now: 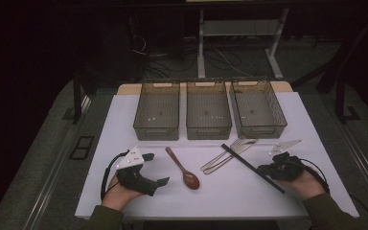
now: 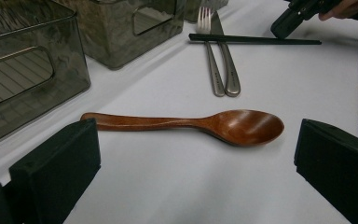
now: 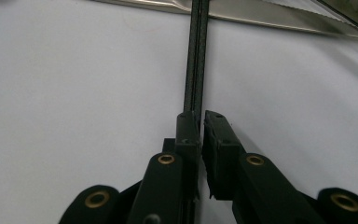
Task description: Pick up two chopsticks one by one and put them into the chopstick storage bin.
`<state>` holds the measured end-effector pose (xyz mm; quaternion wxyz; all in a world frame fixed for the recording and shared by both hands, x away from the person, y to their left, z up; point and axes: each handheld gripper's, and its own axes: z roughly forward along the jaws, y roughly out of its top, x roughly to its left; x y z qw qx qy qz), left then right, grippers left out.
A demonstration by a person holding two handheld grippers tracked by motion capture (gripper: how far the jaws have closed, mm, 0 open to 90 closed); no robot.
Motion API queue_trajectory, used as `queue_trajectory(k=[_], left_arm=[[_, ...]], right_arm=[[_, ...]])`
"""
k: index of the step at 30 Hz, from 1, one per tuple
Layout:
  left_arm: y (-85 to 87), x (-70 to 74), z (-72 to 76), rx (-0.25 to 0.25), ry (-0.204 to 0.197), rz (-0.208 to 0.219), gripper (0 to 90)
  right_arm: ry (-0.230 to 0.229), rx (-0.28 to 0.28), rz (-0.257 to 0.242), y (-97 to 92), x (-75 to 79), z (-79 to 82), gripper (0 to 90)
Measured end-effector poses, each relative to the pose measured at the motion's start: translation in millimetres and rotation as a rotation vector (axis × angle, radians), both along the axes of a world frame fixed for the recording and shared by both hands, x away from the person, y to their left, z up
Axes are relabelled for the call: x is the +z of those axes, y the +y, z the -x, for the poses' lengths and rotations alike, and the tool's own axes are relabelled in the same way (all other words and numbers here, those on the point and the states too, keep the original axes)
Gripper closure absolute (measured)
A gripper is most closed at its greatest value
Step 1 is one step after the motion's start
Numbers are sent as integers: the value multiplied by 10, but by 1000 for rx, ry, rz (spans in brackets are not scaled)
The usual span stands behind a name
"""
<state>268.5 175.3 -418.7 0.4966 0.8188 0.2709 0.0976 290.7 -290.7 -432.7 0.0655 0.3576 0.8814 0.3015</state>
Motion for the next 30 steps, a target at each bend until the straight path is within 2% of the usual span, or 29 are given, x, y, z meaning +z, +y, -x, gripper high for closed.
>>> queue_trajectory(k=[8,20,30], left_arm=[[-2,2,1,-2,1,-4,0],[-5,2,2,-3,1,-5,0],[-14,-5,6,-5,4,-6,0]], right_arm=[[-14,-10,10,-15,-1,-4,829],[-23,-3,60,7,-51,-13,829],[-18,-14,56,9,-55,-12,839]])
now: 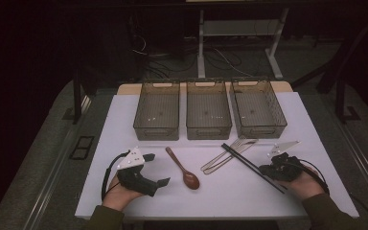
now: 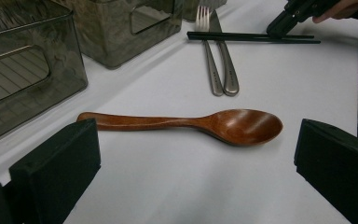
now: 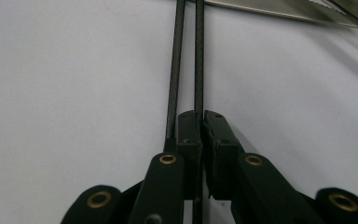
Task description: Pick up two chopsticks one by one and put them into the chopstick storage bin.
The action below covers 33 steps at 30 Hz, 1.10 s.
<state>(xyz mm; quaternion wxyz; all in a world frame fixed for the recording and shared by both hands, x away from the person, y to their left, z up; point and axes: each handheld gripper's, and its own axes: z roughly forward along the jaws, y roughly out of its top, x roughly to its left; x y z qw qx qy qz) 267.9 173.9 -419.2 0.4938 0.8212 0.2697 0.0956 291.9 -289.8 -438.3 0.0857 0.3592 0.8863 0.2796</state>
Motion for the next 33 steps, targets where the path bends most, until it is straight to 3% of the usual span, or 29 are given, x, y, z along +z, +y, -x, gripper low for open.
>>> queue_trajectory(k=[20,33], left_arm=[[7,1,2,2,-1,2,0],[0,-16,1,1,-3,-7,0]], right_arm=[[23,-43,-62,-58,13,-16,849],[-24,-57,-98,-131,114,2,850]])
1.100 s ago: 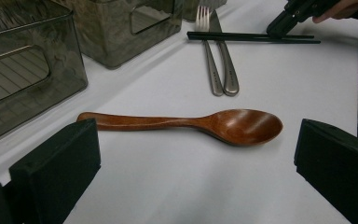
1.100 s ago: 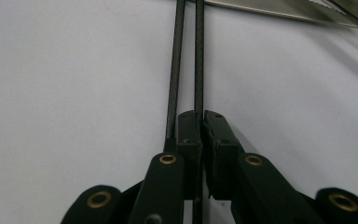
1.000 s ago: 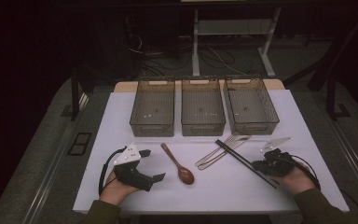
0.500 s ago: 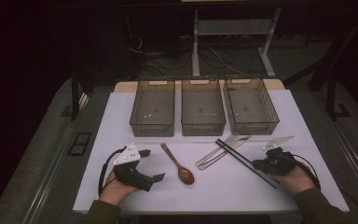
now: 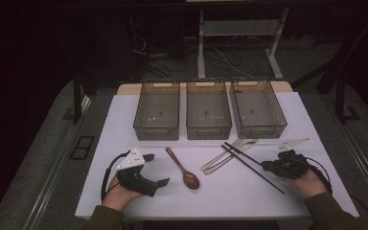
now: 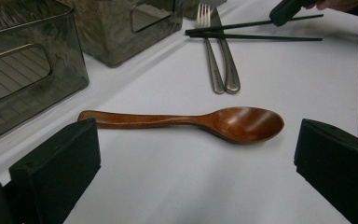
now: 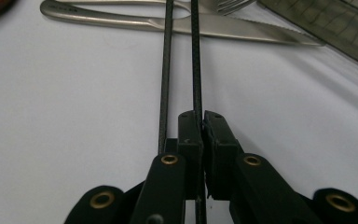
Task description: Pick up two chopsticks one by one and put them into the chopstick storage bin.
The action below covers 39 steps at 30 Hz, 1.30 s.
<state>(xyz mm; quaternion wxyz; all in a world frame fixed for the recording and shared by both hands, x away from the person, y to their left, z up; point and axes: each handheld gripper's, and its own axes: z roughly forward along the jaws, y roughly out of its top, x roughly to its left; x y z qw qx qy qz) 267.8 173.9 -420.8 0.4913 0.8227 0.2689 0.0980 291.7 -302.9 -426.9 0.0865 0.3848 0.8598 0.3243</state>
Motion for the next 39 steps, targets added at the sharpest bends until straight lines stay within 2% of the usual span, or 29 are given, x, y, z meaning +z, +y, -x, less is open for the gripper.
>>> queue_trajectory(k=[4,9,17,24,39], left_arm=[[-6,-22,-3,-8,0,-18,0],[-7,-49,-11,-19,1,-15,0],[17,-99,-29,-7,11,18,0],[0,-102,-36,-7,14,27,0],[-30,-91,-40,-4,18,45,0]], right_arm=[[-9,-8,-23,-44,31,10,850],[-30,-1,-45,-75,86,33,850],[-55,0,-79,-97,175,70,850],[-84,9,-112,-119,279,112,850],[-111,5,-183,-116,421,91,850]])
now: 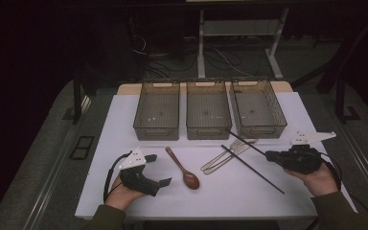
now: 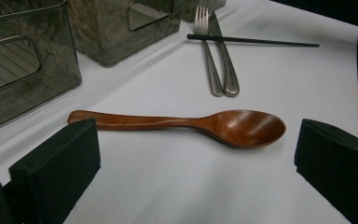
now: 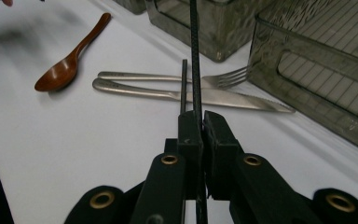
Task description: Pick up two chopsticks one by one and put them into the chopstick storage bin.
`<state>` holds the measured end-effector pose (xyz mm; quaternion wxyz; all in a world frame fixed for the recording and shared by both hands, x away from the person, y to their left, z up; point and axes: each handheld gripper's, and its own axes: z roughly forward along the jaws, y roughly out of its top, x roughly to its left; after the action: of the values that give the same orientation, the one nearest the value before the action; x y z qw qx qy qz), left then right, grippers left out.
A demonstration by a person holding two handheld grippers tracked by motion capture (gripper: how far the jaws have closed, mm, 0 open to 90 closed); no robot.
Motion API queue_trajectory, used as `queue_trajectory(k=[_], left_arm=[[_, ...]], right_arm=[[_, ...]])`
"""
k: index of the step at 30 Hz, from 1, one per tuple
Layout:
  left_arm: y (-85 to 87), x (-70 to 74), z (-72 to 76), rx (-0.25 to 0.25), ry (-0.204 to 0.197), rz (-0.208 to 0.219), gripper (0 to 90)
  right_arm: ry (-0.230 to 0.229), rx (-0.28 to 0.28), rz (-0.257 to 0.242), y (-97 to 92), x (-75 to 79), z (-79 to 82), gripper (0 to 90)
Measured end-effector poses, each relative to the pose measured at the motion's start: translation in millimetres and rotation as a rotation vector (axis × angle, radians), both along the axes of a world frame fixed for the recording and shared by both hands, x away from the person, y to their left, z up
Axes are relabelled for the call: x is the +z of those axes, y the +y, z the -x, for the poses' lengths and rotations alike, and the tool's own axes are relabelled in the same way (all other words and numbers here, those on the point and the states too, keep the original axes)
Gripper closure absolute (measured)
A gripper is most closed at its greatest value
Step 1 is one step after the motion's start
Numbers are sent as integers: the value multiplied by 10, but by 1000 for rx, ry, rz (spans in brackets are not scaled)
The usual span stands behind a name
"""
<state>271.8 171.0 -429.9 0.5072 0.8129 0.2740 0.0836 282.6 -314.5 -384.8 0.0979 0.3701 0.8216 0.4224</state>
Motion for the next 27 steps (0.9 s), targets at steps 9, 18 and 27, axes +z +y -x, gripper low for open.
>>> queue_trajectory(k=[9,18,27], left_arm=[[-17,0,-6,1,3,5,0],[-23,20,-4,10,-11,4,0],[-52,19,-2,0,-22,-7,0]], right_arm=[[-16,-9,-22,72,83,-110,849],[-24,-13,-19,180,145,-222,849],[-31,-6,-14,320,190,-319,849]])
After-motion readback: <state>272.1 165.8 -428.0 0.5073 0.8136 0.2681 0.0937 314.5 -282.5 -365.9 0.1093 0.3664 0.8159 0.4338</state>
